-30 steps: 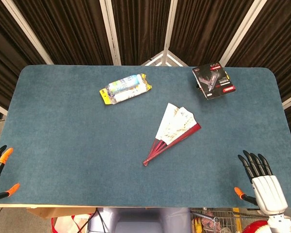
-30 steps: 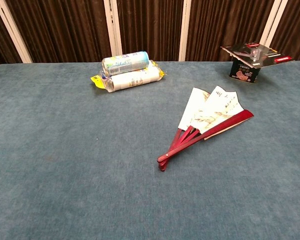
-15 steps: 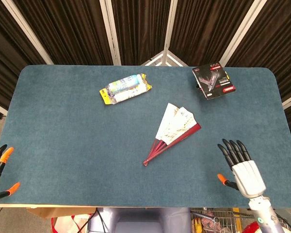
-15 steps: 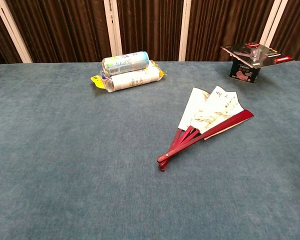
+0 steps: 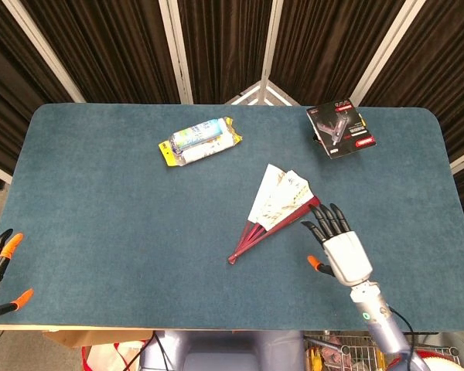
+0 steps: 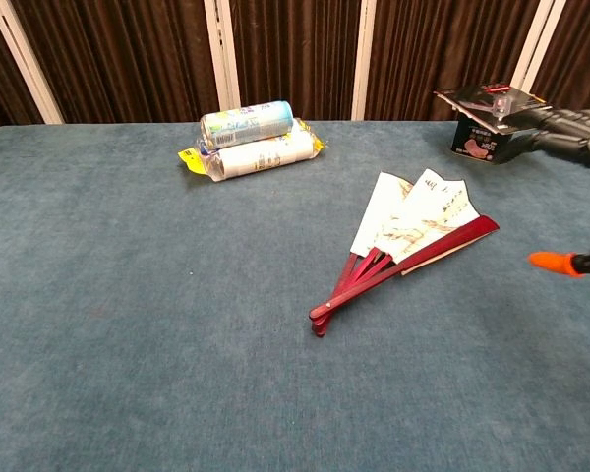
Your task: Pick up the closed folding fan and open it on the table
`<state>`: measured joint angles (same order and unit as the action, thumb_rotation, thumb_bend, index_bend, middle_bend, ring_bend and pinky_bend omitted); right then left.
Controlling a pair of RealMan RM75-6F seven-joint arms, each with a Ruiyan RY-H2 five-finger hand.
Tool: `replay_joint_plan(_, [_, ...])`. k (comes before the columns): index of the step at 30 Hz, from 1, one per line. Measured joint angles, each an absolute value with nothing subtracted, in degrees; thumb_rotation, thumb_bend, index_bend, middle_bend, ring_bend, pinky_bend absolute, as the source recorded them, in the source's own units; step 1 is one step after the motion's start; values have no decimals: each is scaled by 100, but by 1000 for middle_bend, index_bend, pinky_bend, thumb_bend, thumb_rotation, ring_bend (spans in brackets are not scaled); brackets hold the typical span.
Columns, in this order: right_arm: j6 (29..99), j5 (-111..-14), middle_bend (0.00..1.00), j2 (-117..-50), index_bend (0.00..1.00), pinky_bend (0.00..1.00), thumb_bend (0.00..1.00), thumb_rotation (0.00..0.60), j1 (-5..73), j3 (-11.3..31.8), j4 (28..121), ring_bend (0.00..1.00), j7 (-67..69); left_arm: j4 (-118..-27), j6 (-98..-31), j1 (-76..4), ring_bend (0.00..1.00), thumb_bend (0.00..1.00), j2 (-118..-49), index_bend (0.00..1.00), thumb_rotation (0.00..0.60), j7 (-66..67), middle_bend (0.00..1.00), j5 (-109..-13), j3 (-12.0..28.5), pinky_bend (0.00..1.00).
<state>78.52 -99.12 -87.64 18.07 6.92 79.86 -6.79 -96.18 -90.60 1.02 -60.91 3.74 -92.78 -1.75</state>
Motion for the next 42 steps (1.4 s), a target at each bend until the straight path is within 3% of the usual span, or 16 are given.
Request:
replay_joint_plan(6, [7830, -9892, 219, -9352, 482, 83, 218, 600, 1963, 688, 7474, 99, -568, -9626, -8988, 71, 0, 0, -6090, 0, 600, 327, 0, -9214, -157, 0])
replay_joint_plan(17, [7774, -9711, 279, -10736, 488, 128, 217, 600, 2380, 673, 5867, 151, -128, -9672, -8850, 7, 0, 0, -6108, 0, 600, 342, 0, -9110, -133, 0])
replay_joint_plan(28, [7740, -9537, 310, -11356, 565, 127, 217, 600, 2638, 667, 4877, 151, 298, -9678, -8767, -34, 0, 0, -6129, 0, 600, 375, 0, -9017, -109, 0])
replay_joint_plan(42, [7781, -9298, 312, -12006, 566, 128, 217, 600, 2886, 707, 3865, 152, 776, -9697, -8710, -64, 0, 0, -6142, 0, 600, 387, 0, -8939, -92, 0])
